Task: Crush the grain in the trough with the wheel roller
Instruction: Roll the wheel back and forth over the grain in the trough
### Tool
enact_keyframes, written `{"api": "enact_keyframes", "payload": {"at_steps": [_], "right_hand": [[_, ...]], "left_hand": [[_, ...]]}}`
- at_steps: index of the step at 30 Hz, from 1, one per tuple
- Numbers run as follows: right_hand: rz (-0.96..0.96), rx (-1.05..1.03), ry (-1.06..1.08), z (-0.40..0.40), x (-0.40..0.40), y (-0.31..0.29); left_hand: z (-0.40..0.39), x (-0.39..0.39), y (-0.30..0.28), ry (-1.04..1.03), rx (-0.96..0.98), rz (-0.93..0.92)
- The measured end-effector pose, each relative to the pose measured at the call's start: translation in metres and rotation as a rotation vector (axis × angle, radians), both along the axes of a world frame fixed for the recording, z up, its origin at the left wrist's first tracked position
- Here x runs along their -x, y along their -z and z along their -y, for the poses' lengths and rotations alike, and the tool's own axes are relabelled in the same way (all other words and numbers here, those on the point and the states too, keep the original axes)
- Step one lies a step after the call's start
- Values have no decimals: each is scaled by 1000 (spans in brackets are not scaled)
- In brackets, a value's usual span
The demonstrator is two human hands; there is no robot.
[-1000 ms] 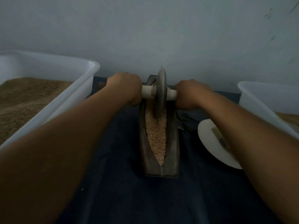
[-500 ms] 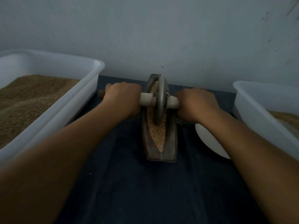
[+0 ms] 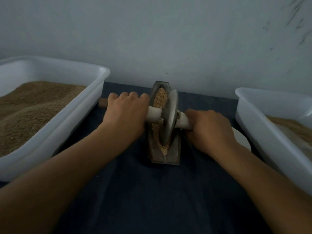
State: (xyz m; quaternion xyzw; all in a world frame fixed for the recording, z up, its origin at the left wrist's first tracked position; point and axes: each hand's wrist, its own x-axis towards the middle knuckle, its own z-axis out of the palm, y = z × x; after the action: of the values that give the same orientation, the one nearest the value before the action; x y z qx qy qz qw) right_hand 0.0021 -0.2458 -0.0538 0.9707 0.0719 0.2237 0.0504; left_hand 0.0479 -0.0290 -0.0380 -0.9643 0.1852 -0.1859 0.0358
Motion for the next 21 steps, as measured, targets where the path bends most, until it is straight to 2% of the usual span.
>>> {"api": "enact_keyframes", "payload": {"at_steps": [5, 10, 18, 21], "right_hand": [[0, 48, 27, 1, -30, 2], [-52, 67, 52, 4, -76, -3], [-328, 45, 80, 12, -131, -19], [-372, 69, 93, 11, -139, -24]], "left_hand": [[3, -24, 4, -16, 20, -57], [8, -62, 0, -49, 40, -199], [20, -107, -5, -101, 52, -264], [21, -111, -6, -103, 63, -273]]}}
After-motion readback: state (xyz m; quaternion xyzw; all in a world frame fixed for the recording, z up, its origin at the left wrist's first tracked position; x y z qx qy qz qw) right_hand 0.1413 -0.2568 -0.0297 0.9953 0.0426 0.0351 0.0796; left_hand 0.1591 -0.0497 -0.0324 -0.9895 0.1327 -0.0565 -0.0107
